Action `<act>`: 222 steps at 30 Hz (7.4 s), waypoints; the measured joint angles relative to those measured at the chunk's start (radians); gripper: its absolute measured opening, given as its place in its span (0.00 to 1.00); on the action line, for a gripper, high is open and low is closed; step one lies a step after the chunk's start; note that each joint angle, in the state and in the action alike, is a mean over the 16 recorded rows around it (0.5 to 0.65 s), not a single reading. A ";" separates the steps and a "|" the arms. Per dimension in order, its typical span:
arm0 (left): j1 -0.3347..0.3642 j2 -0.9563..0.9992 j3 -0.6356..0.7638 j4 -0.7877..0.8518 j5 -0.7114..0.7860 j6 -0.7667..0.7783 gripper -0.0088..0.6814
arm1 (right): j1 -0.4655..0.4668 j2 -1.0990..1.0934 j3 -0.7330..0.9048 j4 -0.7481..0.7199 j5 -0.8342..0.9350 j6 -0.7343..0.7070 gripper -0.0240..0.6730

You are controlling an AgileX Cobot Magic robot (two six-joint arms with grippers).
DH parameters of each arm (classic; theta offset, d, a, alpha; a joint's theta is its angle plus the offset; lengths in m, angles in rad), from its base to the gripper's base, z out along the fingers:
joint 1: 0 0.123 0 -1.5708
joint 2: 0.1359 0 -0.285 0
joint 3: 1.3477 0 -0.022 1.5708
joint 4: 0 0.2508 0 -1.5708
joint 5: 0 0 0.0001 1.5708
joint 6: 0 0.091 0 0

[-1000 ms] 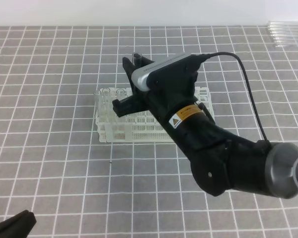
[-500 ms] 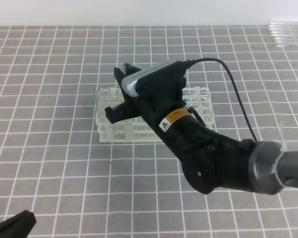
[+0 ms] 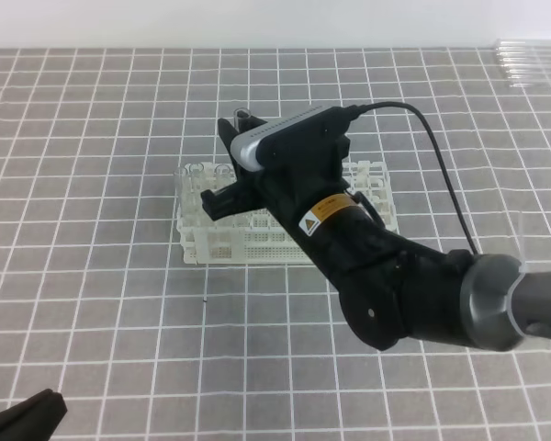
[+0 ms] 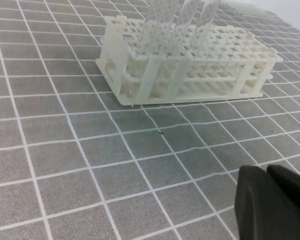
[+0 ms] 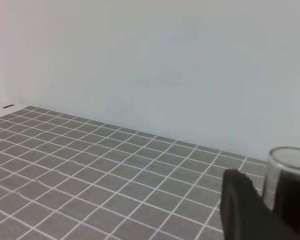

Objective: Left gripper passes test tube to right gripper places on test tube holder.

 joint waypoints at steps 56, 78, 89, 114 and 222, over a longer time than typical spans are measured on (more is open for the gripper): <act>0.000 0.000 0.001 0.003 0.000 0.000 0.01 | -0.015 0.037 -0.031 0.047 0.030 -0.017 0.46; -0.001 0.002 0.003 0.004 0.000 0.002 0.01 | -0.016 -0.587 0.114 0.067 0.645 -0.185 0.06; -0.001 0.002 0.003 0.004 0.000 0.002 0.01 | -0.016 -1.011 0.395 0.126 0.879 -0.189 0.02; -0.001 0.001 0.003 0.004 0.023 0.002 0.01 | -0.421 -1.471 0.728 0.054 1.061 -0.187 0.02; 0.403 -0.109 0.003 -0.999 -0.131 1.260 0.01 | -0.727 -1.893 1.090 -0.266 1.118 0.228 0.02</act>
